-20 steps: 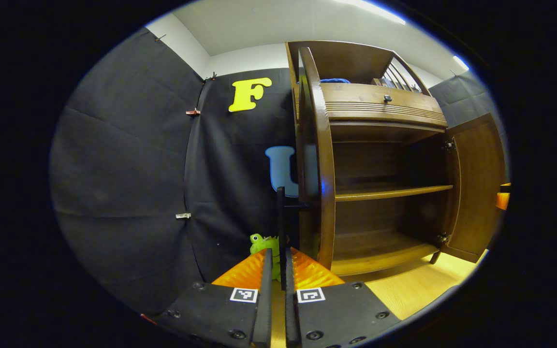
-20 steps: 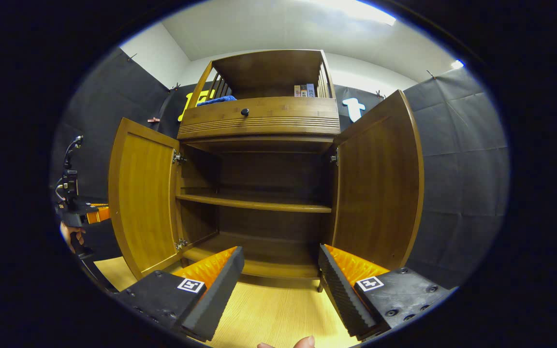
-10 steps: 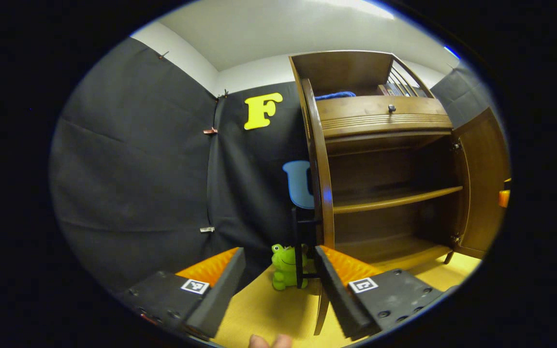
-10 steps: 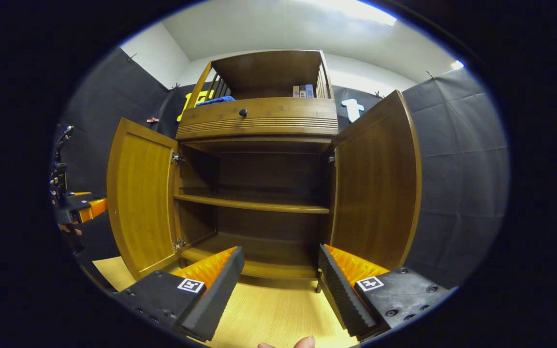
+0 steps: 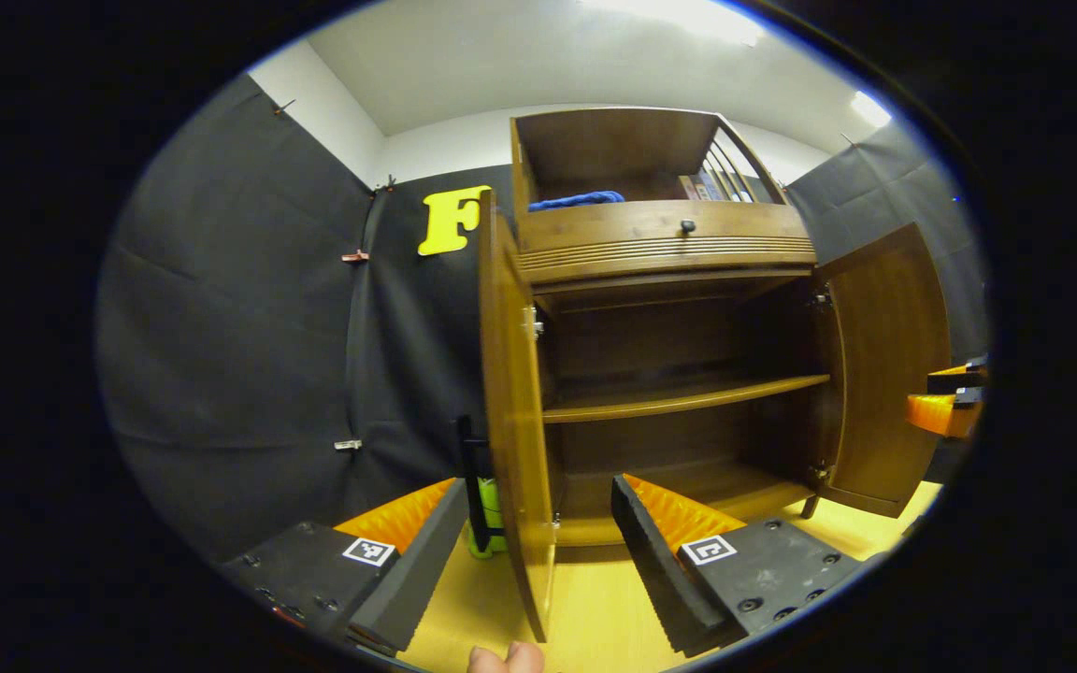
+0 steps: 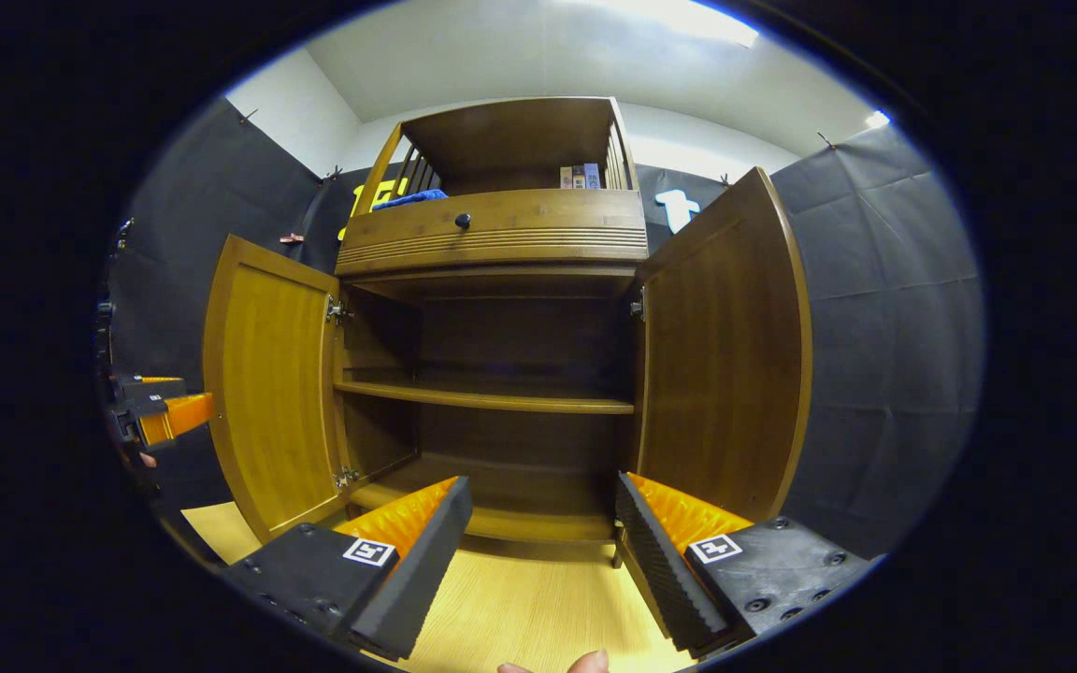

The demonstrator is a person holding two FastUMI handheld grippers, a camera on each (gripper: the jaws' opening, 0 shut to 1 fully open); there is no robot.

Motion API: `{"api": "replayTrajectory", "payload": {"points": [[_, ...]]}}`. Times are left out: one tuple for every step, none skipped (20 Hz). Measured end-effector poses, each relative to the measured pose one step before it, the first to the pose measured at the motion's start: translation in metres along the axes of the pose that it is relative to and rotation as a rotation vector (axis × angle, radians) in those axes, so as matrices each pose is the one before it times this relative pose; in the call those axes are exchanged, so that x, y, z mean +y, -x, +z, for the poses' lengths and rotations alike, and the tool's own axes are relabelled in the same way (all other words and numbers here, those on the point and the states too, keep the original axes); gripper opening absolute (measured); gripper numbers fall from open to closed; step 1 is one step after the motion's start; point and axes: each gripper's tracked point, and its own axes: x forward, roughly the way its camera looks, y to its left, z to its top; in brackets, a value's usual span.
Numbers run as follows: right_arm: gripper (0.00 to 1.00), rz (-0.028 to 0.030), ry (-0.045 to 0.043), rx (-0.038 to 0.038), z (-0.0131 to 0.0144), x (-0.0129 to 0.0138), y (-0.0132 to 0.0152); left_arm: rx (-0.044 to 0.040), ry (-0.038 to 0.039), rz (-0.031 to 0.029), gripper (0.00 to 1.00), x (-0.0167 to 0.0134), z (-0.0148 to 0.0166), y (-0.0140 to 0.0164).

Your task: Open the right door of the double-door shoe cabinet with the right hand, and open the left door with the left hand.

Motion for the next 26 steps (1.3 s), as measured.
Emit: {"api": "replayTrajectory", "payload": {"points": [[1.00, -0.00221, 0.00217, -0.00538, 0.00099, -0.00072, -0.00066, -0.00719, -0.00502, -0.00823, 0.96, -0.00844, 0.00234, -0.00055], [1.00, -0.00291, 0.00171, -0.00615, 0.00228, -0.00164, -0.00106, -0.00677, -0.00392, -0.01189, 0.96, -0.01098, 0.00313, -0.00134], [0.98, 0.00055, 0.00122, -0.00477, 0.00095, -0.00023, -0.00048, -0.00640, -0.00282, -0.01508, 0.95, -0.01142, 0.00145, -0.00145], [1.00, 0.00274, -0.00024, -0.00222, -0.00044, 0.00127, -0.00016, -0.00681, -0.00050, -0.01009, 0.95, -0.00996, 0.00238, -0.00184], [1.00, 0.00557, -0.00009, -0.00043, -0.00078, 0.00081, -0.00082, -0.00543, -0.00058, -0.01570, 0.96, -0.00979, 0.00199, -0.00163], [1.00, 0.00384, 0.00125, 0.00010, -0.00112, 0.00026, -0.00027, -0.00532, -0.00021, -0.01192, 1.00, -0.00931, 0.00153, -0.00157], [1.00, 0.00186, 0.00258, -0.00049, -0.00072, 0.00014, -0.00006, -0.00327, -0.00078, -0.00693, 1.00, -0.00697, 0.00066, -0.00182], [1.00, 0.00000, 0.00121, -0.00104, -0.00129, -0.00182, 0.00020, -0.00269, 0.00209, -0.00400, 1.00, -0.00627, 0.00071, -0.00212], [1.00, -0.00109, 0.00007, -0.00162, -0.00050, -0.00070, -0.00001, -0.00253, 0.00351, -0.00385, 1.00, -0.00523, 0.00031, -0.00140], [0.98, -0.00034, -0.00178, -0.00217, 0.00019, -0.00060, -0.00056, -0.00389, 0.00668, -0.00240, 1.00, -0.00590, 0.00180, -0.00007], [0.98, 0.00043, -0.00386, -0.00361, 0.00101, -0.00030, -0.00010, -0.00498, 0.00577, -0.00327, 1.00, -0.00526, 0.00161, -0.00076], [0.98, 0.00049, -0.00467, -0.00261, 0.00132, -0.00014, 0.00064, -0.00625, 0.00303, -0.00132, 1.00, -0.00504, 0.00209, 0.00019], [0.98, 0.00045, -0.00392, -0.00440, 0.00099, 0.00035, 0.00101, -0.00687, 0.00112, 0.00060, 0.96, -0.00390, 0.00110, -0.00067], [0.98, 0.00070, -0.00132, -0.00594, 0.00143, -0.00034, -0.00072, -0.00557, 0.00332, 0.00276, 1.00, -0.00311, 0.00104, -0.00007], [0.98, 0.00196, 0.00268, -0.00396, 0.00030, -0.00044, -0.00057, -0.00518, 0.00574, 0.00157, 1.00, -0.00295, 0.00042, 0.00096], [1.00, 0.00146, 0.00372, -0.00049, -0.00085, 0.00055, -0.00044, -0.00050, 0.00591, -0.00199, 1.00, -0.00345, -0.00032, -0.00058], [1.00, 0.00051, 0.00254, 0.00042, -0.00043, -0.00022, -0.00010, 0.00292, 0.00460, -0.00072, 1.00, -0.00336, -0.00190, -0.00044], [1.00, -0.00056, 0.00234, -0.00115, -0.00148, -0.00088, 0.00041, 0.00157, 0.00184, 0.00416, 1.00, -0.00110, -0.00165, 0.00015], [1.00, -0.00180, 0.00356, -0.00238, 0.00061, -0.00072, 0.00004, 0.00142, -0.00064, 0.00489, 1.00, -0.00077, -0.00155, 0.00031], [1.00, -0.00305, 0.00316, 0.00020, -0.00032, -0.00089, -0.00087, -0.00050, -0.00208, 0.00190, 0.96, -0.00047, -0.00080, 0.00014], [0.98, -0.00108, 0.00182, -0.00038, -0.00020, -0.00027, -0.00053, 0.00158, -0.00156, -0.00210, 1.00, -0.00232, -0.00094, 0.00059], [1.00, 0.00082, -0.00068, 0.00167, -0.00029, -0.00007, -0.00086, 0.00213, -0.00101, -0.00404, 1.00, -0.00249, -0.00090, -0.00009], [1.00, 0.00151, -0.00364, 0.00144, -0.00042, 0.00091, 0.00001, -0.00036, -0.00039, -0.00061, 1.00, -0.00169, -0.00024, 0.00011], [1.00, 0.00223, -0.00354, -0.00128, 0.00010, 0.00114, -0.00029, -0.00178, -0.00106, -0.00248, 0.96, -0.00137, 0.00087, 0.00026], [0.98, 0.00156, -0.00002, 0.00051, -0.00064, 0.00042, -0.00042, -0.00131, -0.00080, -0.00230, 1.00, -0.00157, -0.00077, 0.00040], [0.98, 0.00226, 0.00087, -0.00112, 0.00027, 0.00025, 0.00003, -0.00177, 0.00116, 0.00031, 1.00, -0.00114, 0.00093, 0.00018]]}}
